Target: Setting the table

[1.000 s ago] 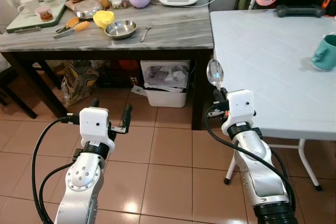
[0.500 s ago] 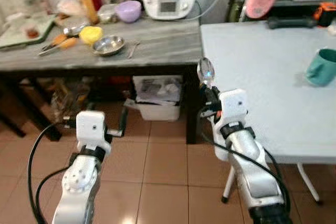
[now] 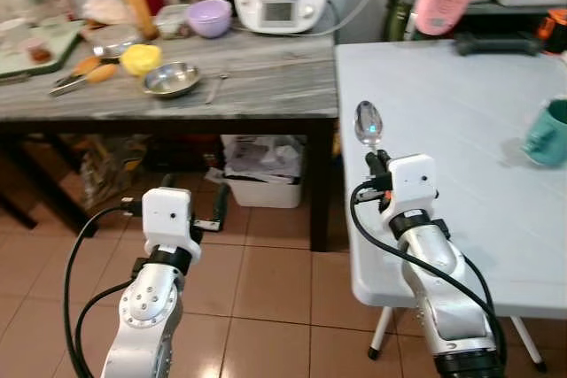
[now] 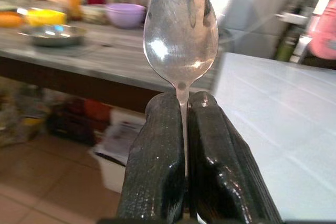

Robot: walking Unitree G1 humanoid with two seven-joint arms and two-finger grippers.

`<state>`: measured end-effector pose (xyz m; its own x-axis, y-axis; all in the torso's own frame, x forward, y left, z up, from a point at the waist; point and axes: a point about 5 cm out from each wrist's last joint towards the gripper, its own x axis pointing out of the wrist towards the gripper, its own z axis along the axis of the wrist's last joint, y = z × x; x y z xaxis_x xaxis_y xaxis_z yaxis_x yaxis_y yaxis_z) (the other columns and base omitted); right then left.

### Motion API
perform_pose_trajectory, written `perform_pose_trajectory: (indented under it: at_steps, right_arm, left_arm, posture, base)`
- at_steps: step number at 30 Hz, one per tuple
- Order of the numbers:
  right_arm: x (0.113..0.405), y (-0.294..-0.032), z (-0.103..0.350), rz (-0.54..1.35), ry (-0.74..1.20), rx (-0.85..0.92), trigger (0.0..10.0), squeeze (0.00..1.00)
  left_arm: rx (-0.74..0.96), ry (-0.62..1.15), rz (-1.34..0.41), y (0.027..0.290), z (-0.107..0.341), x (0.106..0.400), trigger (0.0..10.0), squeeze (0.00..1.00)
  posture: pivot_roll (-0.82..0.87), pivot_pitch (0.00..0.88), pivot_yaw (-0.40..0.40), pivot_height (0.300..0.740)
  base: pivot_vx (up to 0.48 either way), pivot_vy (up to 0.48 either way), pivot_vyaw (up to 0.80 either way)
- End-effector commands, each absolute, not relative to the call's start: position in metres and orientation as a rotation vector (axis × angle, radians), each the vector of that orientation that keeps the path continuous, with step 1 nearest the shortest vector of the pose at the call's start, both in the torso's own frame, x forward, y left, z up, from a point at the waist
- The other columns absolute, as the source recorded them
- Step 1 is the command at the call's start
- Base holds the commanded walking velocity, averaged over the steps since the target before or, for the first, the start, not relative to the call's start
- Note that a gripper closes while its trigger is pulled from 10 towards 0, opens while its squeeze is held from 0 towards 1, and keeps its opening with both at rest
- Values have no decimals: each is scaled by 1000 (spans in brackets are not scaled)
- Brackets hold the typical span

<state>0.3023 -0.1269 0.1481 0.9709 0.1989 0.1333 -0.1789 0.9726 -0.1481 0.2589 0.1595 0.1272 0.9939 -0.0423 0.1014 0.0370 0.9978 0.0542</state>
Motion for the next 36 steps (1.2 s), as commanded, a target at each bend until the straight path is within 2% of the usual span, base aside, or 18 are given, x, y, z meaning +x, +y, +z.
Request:
perform_pose_trajectory:
  at_steps: [1,14,24,29,36]
  right_arm:
    - [302,-127,155,199,-170,-132,10000,0]
    - [302,-123,156,217,-170,-120,10000,0]
    - [303,-124,154,234,-157,-123,10000,0]
    - [306,-125,155,233,-160,-122,10000,0]
    - [309,-123,158,225,-169,-101,10000,0]
  left_arm:
    - [64,-109,-19,163,130,257,10000,0]
    - [78,-104,31,170,133,252,10000,0]
    - [108,-101,90,183,133,251,10000,0]
    - [109,-97,108,182,132,255,10000,0]
    - [101,-104,104,178,132,257,10000,0]
  posture:
    - [-104,78,96,740]
    - [-81,86,91,740]
    - [-74,48,73,740]
    - [-77,13,65,740]
    - [-82,12,71,740]
  base:
    - [0,0,0]
    - [0,0,0]
    - [0,0,0]
    - [0,0,0]
    - [0,0,0]
